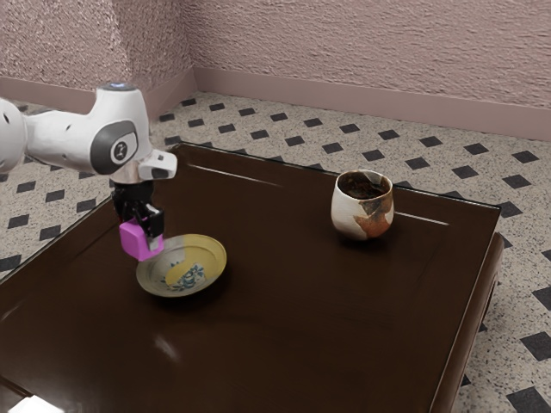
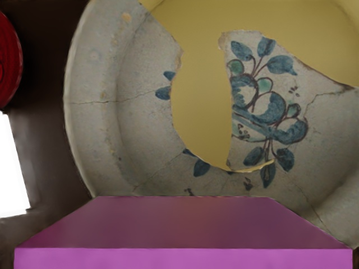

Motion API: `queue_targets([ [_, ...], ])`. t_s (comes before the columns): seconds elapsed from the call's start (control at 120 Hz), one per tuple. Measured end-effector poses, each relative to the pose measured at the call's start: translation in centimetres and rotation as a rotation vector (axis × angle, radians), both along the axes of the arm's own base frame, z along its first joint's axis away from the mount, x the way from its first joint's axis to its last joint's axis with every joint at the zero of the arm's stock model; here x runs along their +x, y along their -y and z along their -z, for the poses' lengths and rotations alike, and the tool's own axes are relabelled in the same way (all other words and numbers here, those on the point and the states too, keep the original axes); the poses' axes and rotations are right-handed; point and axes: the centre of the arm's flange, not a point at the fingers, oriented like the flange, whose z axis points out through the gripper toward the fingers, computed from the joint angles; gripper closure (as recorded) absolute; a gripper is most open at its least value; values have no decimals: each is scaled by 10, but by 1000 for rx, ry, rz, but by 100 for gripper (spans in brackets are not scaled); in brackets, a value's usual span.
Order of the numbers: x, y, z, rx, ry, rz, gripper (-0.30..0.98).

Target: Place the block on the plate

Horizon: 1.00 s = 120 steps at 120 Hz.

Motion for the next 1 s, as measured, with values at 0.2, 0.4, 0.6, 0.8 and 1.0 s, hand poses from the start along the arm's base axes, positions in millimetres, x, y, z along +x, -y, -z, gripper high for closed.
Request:
queue_targets([
  [0.2,13,-3,14,-8,49,-25,26],
  [0.4,46,5,10,-9,145,-26,26],
  [0.6,47,23,12,-28,151,-23,26],
  [0.8,48,22,33,-30,122,-39,15],
  [1.0,57,41,11,-41,160,-16,6],
])
